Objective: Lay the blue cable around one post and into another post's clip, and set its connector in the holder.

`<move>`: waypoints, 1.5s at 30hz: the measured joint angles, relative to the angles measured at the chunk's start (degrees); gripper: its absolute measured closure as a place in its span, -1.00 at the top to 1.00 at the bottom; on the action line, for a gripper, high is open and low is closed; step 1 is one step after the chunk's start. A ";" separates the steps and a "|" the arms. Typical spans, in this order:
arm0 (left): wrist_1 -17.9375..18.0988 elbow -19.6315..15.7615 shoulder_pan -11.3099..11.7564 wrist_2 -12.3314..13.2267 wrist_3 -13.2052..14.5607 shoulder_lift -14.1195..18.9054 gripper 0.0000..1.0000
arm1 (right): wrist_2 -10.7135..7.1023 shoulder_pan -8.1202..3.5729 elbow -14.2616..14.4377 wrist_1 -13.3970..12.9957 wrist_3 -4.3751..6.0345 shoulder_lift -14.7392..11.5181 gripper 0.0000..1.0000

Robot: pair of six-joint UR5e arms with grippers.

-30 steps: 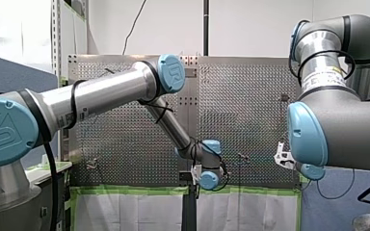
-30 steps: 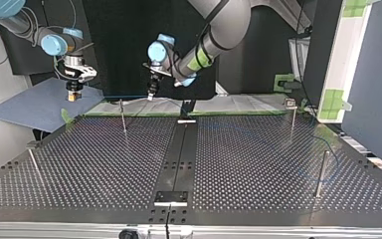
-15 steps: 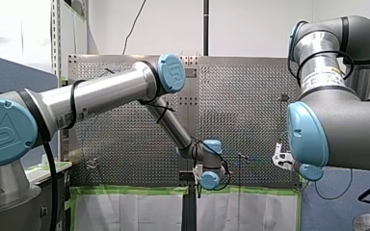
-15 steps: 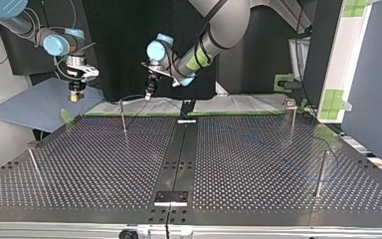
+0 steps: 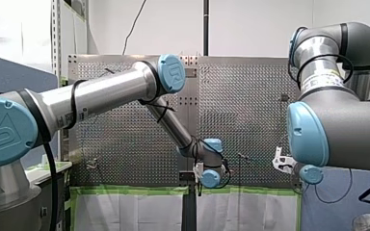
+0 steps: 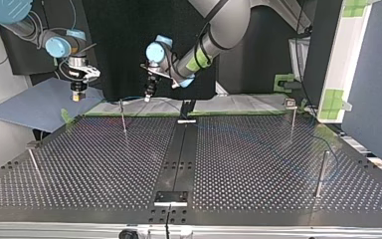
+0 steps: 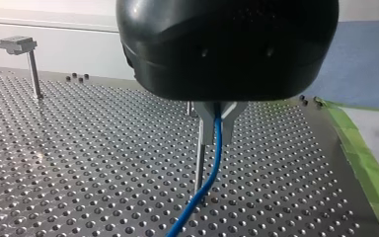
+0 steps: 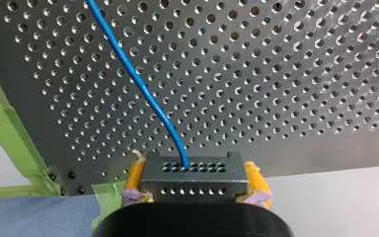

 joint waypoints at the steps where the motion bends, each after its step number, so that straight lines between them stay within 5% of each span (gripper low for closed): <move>1: -0.01 0.02 0.00 0.00 0.01 -0.01 -1.00 | 0.01 -0.01 -0.06 0.00 0.00 0.01 -1.00; 32: -3.80 4.47 1.29 -0.26 0.75 -1.95 -1.00 | -0.26 -0.21 -1.52 0.28 0.76 0.38 -1.00; 45: -3.80 5.36 1.57 0.53 1.22 -1.95 -1.00 | -0.15 0.10 -3.91 3.23 0.43 0.49 -1.00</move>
